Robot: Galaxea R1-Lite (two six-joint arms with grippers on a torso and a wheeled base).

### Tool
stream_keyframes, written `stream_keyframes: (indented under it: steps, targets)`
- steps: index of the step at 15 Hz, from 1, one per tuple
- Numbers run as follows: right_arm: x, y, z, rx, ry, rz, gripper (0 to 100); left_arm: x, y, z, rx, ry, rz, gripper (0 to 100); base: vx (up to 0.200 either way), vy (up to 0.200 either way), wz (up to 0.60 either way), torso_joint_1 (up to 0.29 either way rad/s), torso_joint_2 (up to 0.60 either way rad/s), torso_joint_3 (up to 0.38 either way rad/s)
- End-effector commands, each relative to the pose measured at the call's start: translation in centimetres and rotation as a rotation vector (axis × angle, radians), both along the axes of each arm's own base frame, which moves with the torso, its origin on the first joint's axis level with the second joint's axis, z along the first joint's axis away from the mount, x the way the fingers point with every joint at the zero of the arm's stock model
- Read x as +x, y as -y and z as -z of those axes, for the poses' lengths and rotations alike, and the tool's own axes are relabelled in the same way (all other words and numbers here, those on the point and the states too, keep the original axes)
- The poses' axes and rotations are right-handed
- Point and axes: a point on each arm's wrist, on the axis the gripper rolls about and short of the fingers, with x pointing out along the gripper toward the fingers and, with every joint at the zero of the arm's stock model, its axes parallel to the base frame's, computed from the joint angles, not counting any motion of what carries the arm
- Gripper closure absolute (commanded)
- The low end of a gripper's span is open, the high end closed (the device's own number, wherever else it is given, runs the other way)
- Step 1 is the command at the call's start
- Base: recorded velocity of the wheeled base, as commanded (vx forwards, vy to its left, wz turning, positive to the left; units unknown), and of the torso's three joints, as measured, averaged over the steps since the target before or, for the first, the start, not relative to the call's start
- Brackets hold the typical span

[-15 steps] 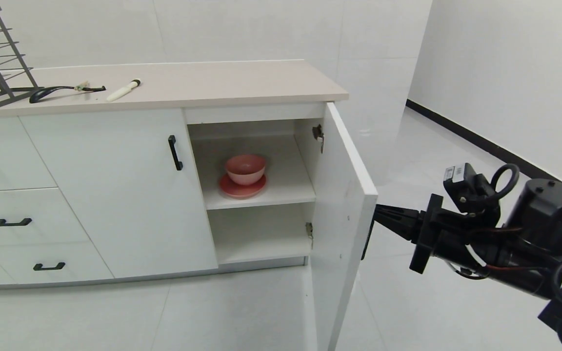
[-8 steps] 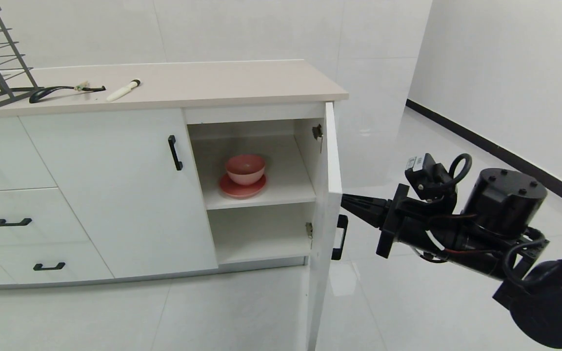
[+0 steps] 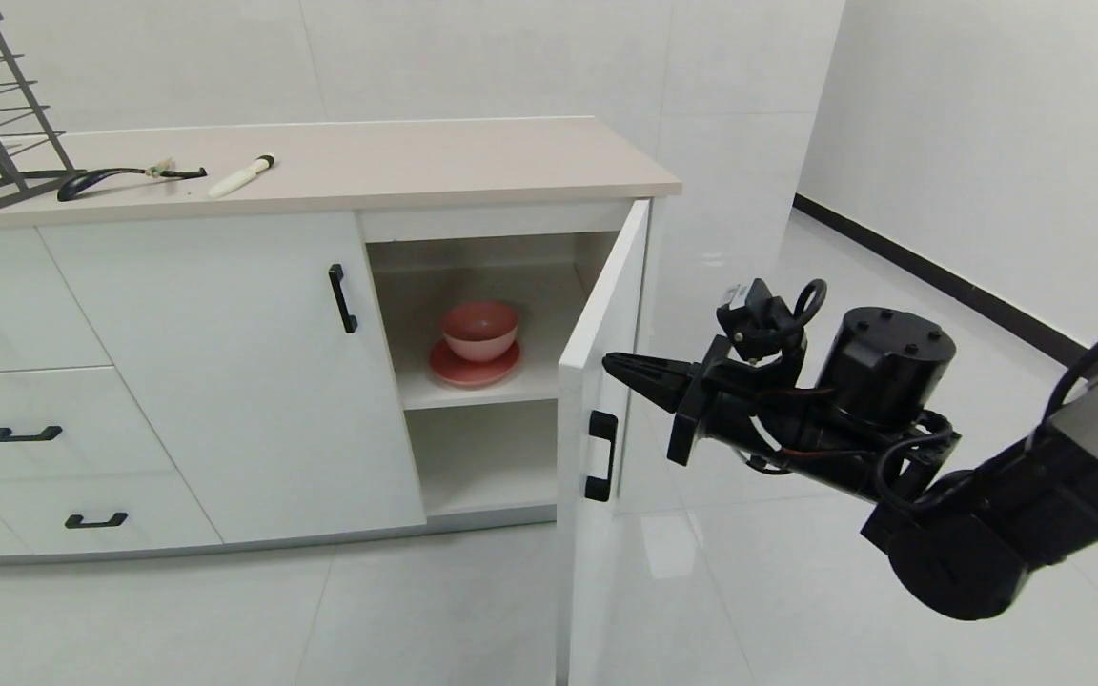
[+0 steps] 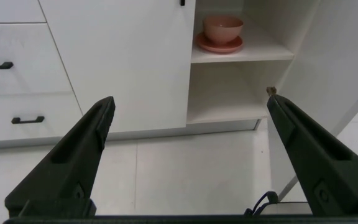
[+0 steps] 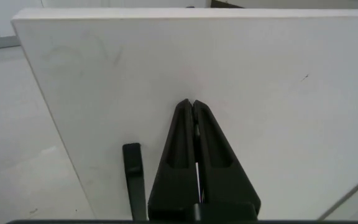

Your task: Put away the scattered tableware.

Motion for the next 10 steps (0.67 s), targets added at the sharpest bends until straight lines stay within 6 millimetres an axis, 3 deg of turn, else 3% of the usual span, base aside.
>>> stream_keyframes:
  steps: [1,10]
  targets:
    - [0.9,-1.2,1.0,-0.003,-0.004,-0.013,100,0.0,0.0,0.0,0.0,0.0,0.0,0,0.0,0.0,0.0,0.0,0.0,0.0]
    - [4.8,-4.6,3.4,0.017,0.027,-0.03,100,0.0,0.0,0.0,0.014,-0.001,0.001,0,0.0,0.0,0.0,0.0,0.0,0.0]
